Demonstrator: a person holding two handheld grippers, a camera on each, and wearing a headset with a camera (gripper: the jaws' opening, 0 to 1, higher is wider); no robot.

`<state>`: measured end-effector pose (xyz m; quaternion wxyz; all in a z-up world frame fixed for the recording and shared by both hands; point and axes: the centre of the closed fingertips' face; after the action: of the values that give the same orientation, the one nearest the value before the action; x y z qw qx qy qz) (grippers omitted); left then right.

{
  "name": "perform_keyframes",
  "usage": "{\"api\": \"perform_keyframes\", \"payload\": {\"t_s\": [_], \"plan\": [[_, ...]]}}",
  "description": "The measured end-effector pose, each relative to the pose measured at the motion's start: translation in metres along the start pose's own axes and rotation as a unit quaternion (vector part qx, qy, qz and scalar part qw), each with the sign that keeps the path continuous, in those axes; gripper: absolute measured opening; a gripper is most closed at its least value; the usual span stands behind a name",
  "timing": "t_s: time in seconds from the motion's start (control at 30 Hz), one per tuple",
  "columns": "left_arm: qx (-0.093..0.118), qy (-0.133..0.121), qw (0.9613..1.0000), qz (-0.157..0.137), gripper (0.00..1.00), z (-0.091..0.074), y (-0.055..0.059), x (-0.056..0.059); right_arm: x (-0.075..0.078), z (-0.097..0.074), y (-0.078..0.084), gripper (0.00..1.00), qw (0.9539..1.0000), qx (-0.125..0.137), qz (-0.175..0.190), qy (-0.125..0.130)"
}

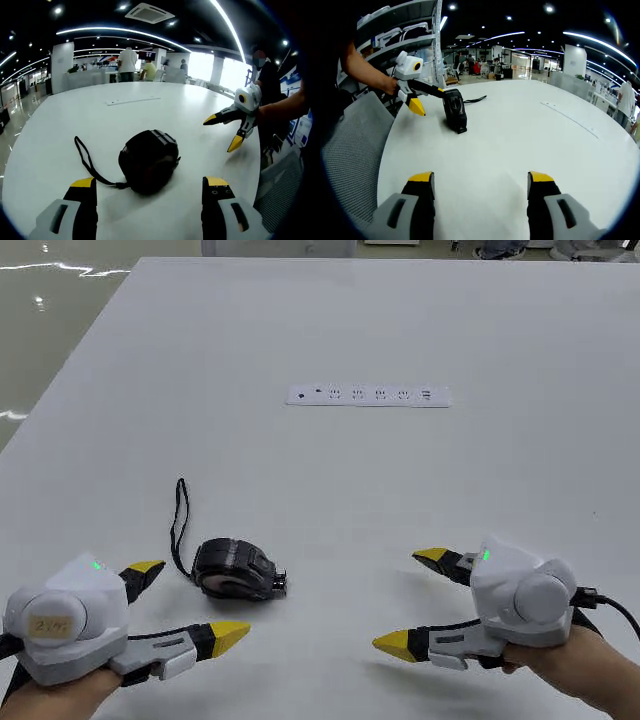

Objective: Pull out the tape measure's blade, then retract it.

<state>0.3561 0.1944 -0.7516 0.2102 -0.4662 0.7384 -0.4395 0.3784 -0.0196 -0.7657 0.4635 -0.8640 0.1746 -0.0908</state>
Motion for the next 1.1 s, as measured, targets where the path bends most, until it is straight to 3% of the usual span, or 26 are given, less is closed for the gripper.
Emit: {"api": "perform_keyframes", "payload": {"t_s": [0.23, 0.47, 0.5, 0.77, 1.1], "plan": [[0.004, 0.012, 0.9998, 0.013, 0.90, -0.008, 0.002, 0.005, -0.002, -0.016, 0.011, 0.84, 0.9999, 0.001, 0.011, 0.008], [0.005, 0.013, 0.9998, 0.016, 0.97, -0.009, 0.002, 0.005, -0.002, -0.019, 0.012, 0.91, 0.9998, 0.003, 0.014, 0.011], [0.006, 0.021, 0.9996, 0.016, 0.97, -0.012, 0.007, 0.006, -0.003, -0.031, 0.012, 0.93, 0.9993, 0.019, 0.021, 0.025], [0.010, 0.024, 0.9995, 0.019, 1.00, -0.015, 0.007, 0.007, -0.005, -0.040, 0.016, 1.00, 0.9977, 0.040, 0.032, 0.045], [0.025, 0.035, 0.9987, 0.028, 1.00, -0.017, 0.005, 0.013, -0.006, -0.047, 0.025, 1.00, 0.9968, 0.043, 0.040, 0.055]]}}
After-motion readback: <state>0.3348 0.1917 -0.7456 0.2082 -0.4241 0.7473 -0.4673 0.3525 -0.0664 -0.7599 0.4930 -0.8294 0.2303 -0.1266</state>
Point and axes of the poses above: the centre of the closed fingertips' face, and the gripper's own axes: z roughly forward along the fingers, x roughly to its right, y roughly out of its underside
